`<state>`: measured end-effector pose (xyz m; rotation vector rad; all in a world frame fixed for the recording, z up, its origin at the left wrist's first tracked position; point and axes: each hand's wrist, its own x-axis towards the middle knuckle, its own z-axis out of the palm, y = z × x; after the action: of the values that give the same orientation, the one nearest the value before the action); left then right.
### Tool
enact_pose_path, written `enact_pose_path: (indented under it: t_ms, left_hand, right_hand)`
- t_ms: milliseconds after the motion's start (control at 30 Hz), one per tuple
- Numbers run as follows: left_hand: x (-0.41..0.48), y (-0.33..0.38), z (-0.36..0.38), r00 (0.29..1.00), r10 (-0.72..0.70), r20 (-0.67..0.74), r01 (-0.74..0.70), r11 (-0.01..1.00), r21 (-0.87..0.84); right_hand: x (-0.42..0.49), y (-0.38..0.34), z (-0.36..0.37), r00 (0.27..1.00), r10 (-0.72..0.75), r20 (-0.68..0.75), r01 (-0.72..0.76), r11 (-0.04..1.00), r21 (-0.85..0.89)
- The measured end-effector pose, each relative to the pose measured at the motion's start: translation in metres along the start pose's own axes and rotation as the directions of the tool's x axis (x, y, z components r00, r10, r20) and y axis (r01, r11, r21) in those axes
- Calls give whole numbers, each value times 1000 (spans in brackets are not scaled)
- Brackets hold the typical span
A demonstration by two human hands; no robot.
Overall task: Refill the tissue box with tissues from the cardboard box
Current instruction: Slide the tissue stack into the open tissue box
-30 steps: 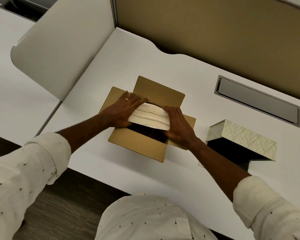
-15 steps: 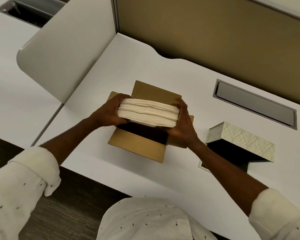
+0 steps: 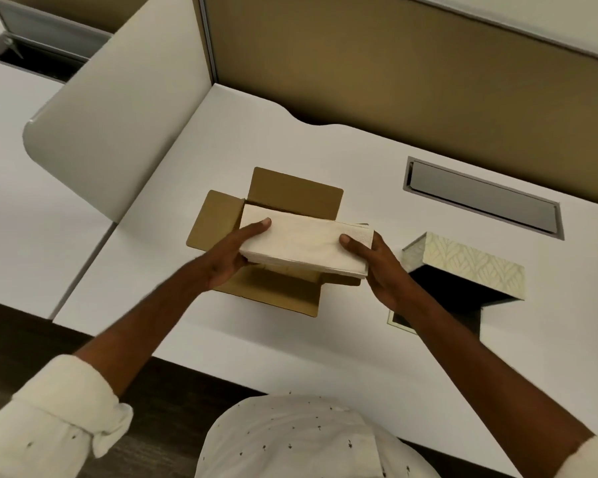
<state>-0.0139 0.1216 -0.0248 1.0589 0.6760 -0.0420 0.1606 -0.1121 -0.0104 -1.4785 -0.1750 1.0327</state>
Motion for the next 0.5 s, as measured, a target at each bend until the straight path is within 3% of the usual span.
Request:
enact_pose_path:
  t_ms: [300,500]
  left_hand:
    - [-14,-27,78,999,8,38,-13,988,151]
    - [-14,-49,146,983,-70,167,28,970,243]
  right_hand:
    - [-70,5,-54,992,102,-73,-93,989,116]
    - [-123,24,-118,978,126,-163,-94,977,189]
